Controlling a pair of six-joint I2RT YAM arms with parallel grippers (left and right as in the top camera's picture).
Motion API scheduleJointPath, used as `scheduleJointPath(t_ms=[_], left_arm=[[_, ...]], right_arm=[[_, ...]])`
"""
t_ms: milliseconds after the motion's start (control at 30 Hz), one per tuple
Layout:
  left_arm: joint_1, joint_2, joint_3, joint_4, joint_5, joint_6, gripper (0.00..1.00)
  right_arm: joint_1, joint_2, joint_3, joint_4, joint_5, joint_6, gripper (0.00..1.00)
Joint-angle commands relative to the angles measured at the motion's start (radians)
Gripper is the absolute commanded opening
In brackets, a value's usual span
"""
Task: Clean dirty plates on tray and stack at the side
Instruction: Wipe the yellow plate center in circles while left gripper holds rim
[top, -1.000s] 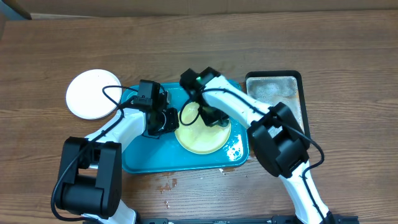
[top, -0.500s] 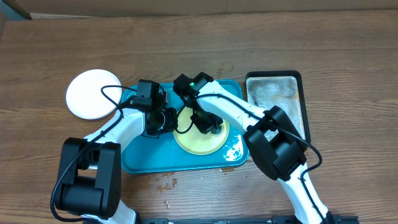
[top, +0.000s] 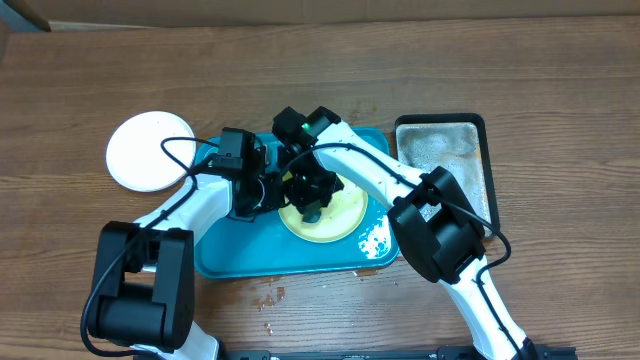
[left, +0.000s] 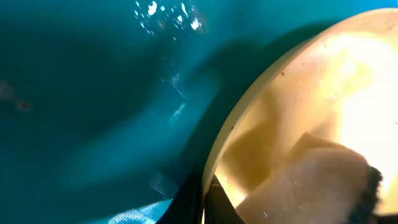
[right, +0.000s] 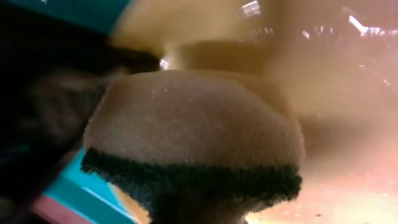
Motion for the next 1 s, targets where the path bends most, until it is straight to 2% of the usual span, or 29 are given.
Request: scheduleJointPath(t_ms=[0,133,333,600,800,967], left_arm=[[0.013,0.056,-0.047,-0.014,-0.149,-0.015,0.04],[0.013,0.056,-0.047,-0.016,-0.149,-0.015,0.04],[0.013,0.056,-0.047,-0.016,-0.149,-0.023,0.04],[0.013,0.056,-0.047,-0.015,-0.149,-0.023,0.04],[0.013,0.056,-0.047,-0.016,-0.149,-0.027,0.04],[0.013,0.056,-0.047,-0.018,-0.149,-0.030,0.04]], right_arm=[[-0.011,0.003,0.054,0.012,-0.047,0.073,0.04],[-0.025,0.003,0.051,-0.002,0.031,0.121,0.04],[-0.032,0.003,0.047,-0.021,0.034,0.140,0.04],[-0.031,0.003,0.035,0.049,-0.130,0.171,0.04],[-0.030,0.003,0.028,0.072,-0.132,0.203,0.04],[-0.030,0.003,-0.044,0.116,-0.114,0.233,0.04]])
